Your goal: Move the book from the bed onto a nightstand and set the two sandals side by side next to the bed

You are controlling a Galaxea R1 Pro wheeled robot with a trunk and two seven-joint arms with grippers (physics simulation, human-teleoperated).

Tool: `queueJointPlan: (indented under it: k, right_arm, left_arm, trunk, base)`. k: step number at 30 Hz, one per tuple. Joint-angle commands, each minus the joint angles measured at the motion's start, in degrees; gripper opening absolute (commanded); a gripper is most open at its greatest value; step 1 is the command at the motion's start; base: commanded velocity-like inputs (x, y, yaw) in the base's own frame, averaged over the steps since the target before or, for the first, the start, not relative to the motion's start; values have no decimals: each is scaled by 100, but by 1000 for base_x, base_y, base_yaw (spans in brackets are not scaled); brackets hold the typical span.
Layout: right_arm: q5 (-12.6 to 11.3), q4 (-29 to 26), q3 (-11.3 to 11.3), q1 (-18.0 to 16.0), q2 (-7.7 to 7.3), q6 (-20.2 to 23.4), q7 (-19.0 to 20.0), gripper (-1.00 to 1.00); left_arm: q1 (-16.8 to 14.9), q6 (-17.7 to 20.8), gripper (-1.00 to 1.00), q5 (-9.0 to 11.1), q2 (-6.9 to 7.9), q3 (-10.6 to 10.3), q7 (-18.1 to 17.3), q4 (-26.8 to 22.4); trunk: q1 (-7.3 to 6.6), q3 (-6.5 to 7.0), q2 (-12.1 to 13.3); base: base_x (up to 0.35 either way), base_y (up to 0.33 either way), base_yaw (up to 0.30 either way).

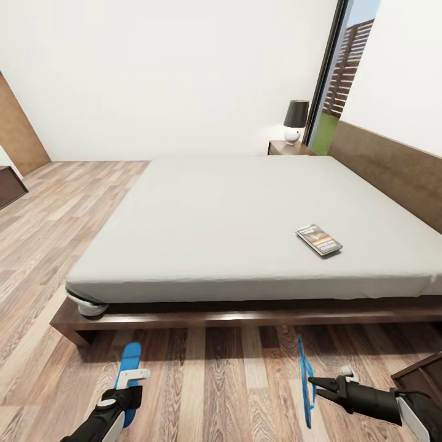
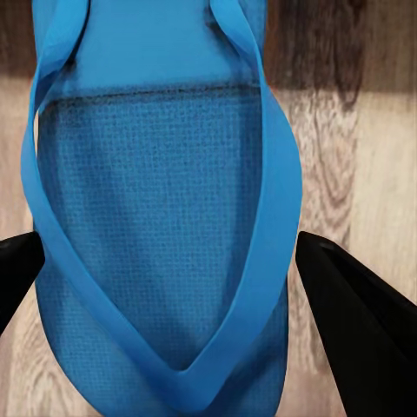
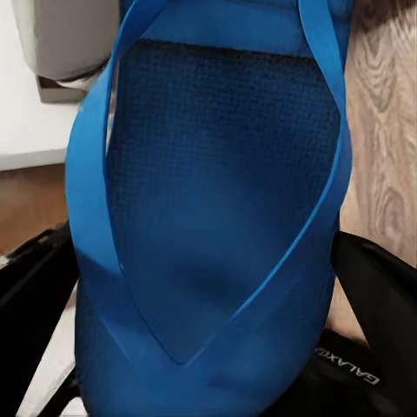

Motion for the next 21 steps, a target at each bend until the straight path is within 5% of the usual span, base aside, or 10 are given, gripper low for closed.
queueJointPlan:
  k: [1,6,21]
  right_arm:
    - [-22,-28,1,0,-74,99,72,-100]
    - [-30,-74,0,0,-263,233,170,-100]
    - [-25,-72,8,0,-282,250,177,-100]
  left_arm:
    - [-2,25,-100,59,8,-48,52,-12]
    - [-2,25,-100,60,1,-48,78,-13]
    - [-3,25,-100,78,-10,-51,92,-4]
  trunk:
    - [-1,-5,-2]
    - [-1,-5,-2]
    - [307,-256,-563]
  base:
    - [0,0,0]
    - [0,0,0]
    - [0,0,0]
